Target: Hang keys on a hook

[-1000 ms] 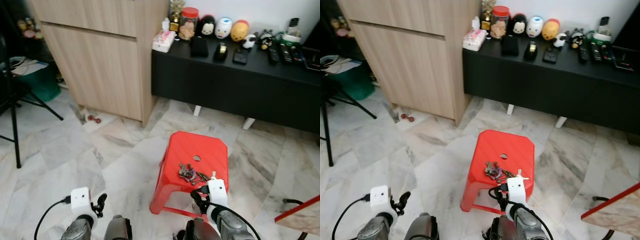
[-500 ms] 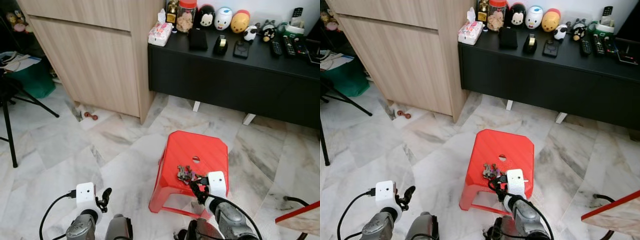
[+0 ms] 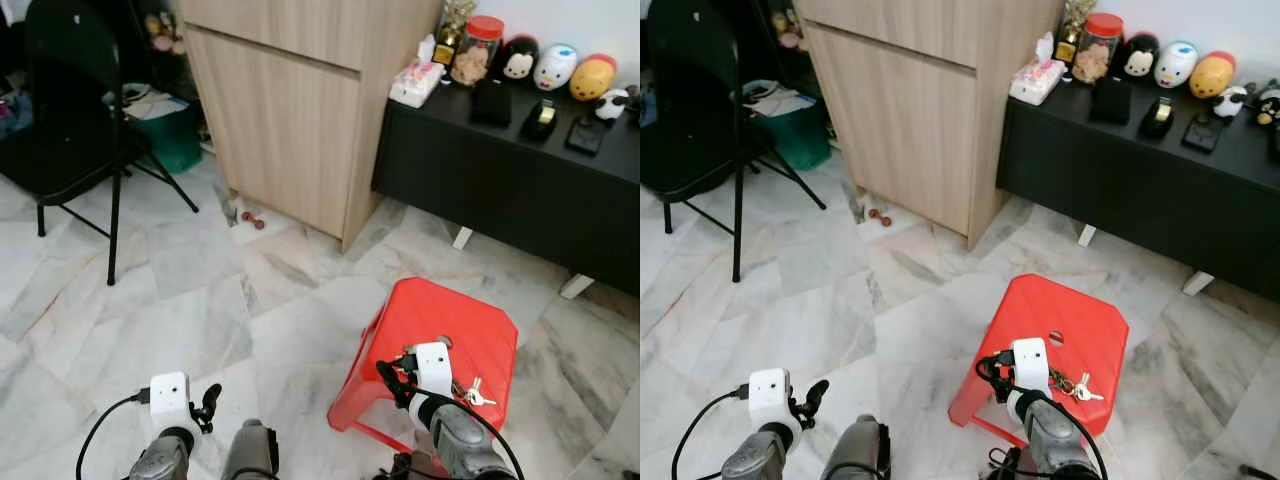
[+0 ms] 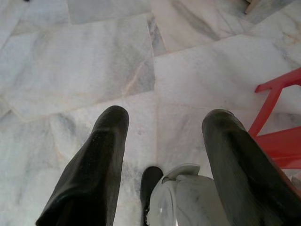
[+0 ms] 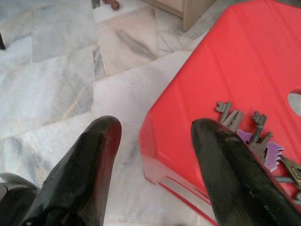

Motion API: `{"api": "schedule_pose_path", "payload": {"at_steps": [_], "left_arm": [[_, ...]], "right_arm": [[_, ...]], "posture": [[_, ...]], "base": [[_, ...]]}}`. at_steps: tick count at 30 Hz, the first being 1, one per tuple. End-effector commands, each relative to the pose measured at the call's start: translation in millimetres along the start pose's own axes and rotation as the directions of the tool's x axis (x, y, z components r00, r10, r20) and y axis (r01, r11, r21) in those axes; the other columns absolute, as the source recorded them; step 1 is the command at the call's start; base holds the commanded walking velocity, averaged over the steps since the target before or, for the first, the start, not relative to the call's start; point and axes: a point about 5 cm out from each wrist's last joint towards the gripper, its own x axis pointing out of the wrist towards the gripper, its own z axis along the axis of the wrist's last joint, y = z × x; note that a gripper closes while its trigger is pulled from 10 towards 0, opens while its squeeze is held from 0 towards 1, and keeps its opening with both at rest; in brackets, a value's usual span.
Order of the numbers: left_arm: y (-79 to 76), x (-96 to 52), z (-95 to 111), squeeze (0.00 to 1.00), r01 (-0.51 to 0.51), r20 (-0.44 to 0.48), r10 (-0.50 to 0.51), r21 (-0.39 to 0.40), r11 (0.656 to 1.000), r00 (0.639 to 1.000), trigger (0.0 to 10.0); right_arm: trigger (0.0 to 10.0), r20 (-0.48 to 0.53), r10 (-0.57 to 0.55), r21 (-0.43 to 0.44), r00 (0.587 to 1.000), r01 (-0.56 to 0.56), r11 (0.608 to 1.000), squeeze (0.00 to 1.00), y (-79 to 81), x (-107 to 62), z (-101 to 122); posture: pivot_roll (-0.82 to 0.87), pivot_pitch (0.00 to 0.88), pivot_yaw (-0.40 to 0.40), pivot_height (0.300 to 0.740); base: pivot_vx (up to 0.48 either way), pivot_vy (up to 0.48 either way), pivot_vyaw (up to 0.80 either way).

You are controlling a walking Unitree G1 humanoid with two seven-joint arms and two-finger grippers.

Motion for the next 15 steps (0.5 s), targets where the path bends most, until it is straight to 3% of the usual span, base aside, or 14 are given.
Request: {"api": "schedule_pose_path", "payload": {"at_steps": [1, 12, 15], "left_arm": [[-0.9, -2.0, -6.3, 0.0, 0.0, -0.028, 0.0, -0.007, 1.0, 1.0, 10.0], [-2.7, -1.4, -6.0, 0.0, 0.018, -0.032, -0.019, -0.018, 1.0, 0.999, 10.0], [-2.7, -1.0, -5.4, 0.0, 0.02, -0.032, -0.02, -0.02, 1.0, 0.999, 10.0]], "right_arm": [[10.0, -0.007, -0.011, 0.009, 1.0, 0.011, 1.0, 0.0, -3.0, -2.2, -3.4], [10.0, -0.014, -0.002, 0.002, 1.0, 0.002, 1.0, 0.0, -1.5, -1.1, -2.5], [10.0, 0.0, 0.014, 0.004, 1.0, -0.014, 1.0, 0.0, 0.8, 0.0, 0.1]], "posture": [[0.12, 0.169, -0.052, 0.646], [0.13, 0.17, -0.052, 0.646], [0.12, 0.17, -0.052, 0.646]], "base": [[0.0, 0.0, 0.0], [0.0, 0.0, 0.0], [0.0, 0.0, 0.74]]}}
